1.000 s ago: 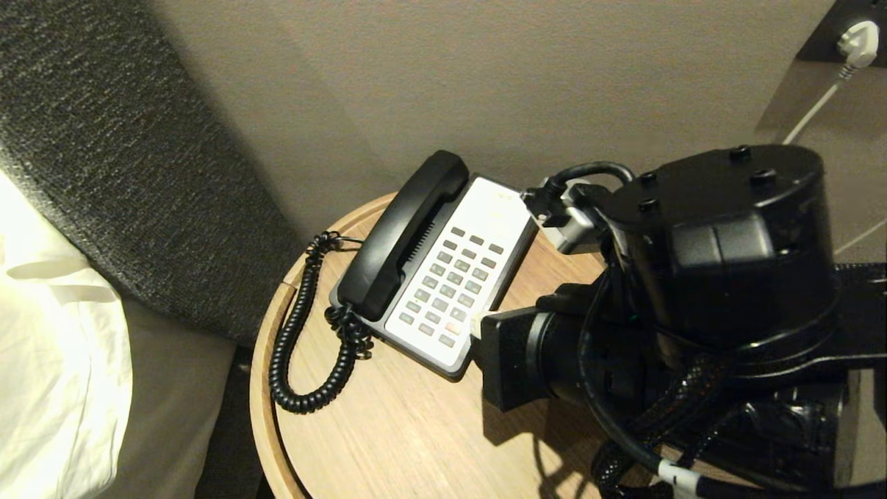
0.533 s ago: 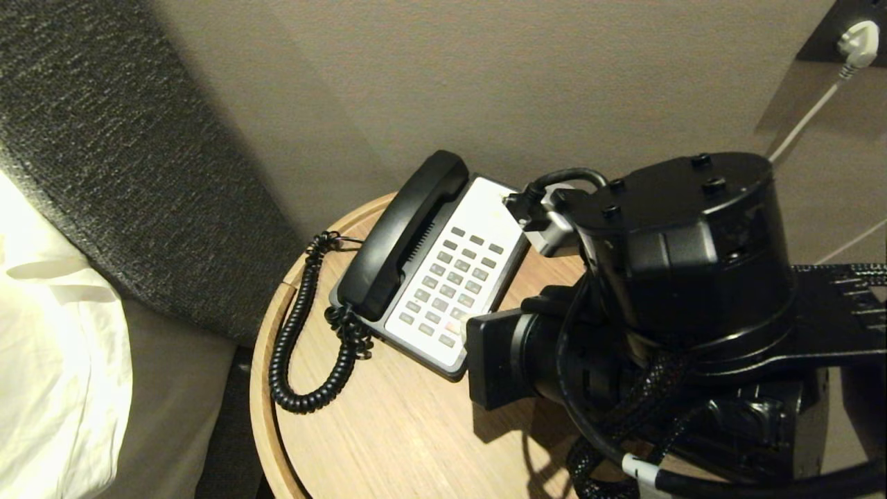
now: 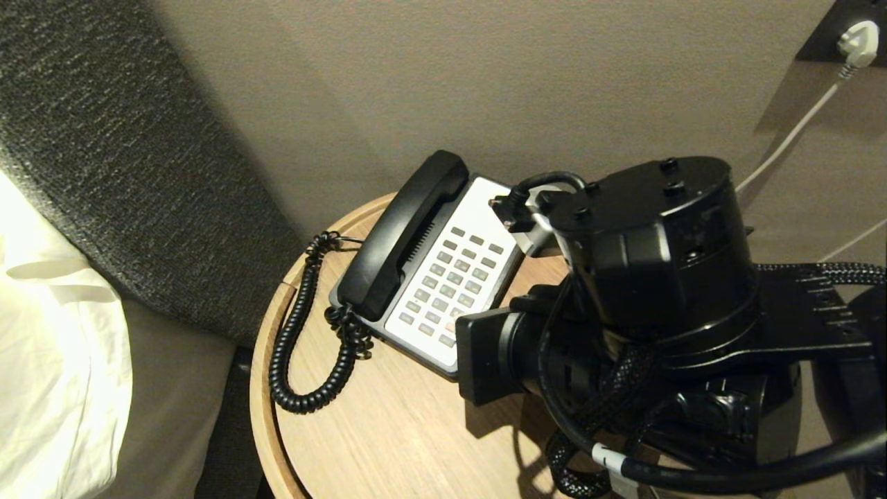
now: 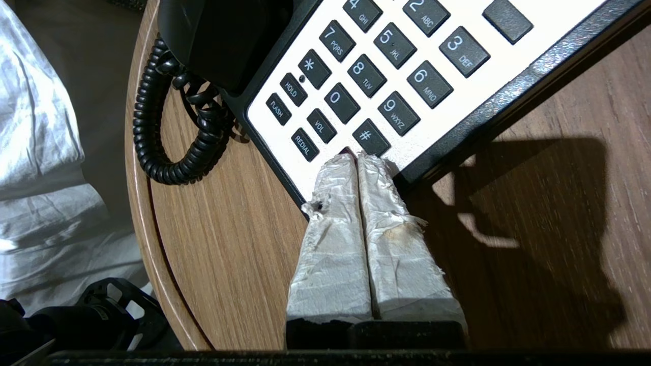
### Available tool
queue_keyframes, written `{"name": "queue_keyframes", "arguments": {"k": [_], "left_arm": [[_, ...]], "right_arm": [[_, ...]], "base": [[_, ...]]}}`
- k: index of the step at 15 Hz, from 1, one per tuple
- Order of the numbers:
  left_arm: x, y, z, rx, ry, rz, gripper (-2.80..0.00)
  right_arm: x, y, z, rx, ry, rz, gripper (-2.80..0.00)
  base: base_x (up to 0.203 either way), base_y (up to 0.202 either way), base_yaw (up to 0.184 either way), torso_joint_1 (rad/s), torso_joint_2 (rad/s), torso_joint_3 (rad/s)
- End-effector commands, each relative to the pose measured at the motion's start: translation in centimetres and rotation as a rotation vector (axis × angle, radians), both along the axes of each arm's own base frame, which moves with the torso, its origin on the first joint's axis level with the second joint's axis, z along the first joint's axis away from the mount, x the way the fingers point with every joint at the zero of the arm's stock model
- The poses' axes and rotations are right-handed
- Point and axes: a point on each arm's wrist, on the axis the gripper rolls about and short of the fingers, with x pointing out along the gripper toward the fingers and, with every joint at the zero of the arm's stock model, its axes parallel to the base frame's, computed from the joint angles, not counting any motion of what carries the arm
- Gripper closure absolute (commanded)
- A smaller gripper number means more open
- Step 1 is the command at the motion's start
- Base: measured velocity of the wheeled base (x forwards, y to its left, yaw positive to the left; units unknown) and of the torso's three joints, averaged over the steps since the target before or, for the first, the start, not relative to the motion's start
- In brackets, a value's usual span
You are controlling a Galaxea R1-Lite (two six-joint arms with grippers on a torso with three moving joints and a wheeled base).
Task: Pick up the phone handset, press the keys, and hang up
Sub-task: End the call using the dial pad
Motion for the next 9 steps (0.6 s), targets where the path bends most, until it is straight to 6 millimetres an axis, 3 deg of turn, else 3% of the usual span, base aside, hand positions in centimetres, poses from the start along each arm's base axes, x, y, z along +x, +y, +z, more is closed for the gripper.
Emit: {"name": "queue_keyframes", "arguments": {"k": [1, 9], "left_arm": [[0.2, 0.0, -0.67, 0.001, 0.025, 0.0, 0.0], [0.2, 0.0, -0.67, 0.001, 0.025, 0.0, 0.0]], "right_arm": [[0.11, 0.22, -0.28, -0.007, 0.003, -0.002, 0.0], [0.31, 0.65, -0.49, -0.008, 0.011, 0.004, 0.0]], "base": [[0.0, 0.0, 0.0, 0.0, 0.0, 0.0], [0.0, 0.0, 0.0, 0.0, 0.0, 0.0]]}}
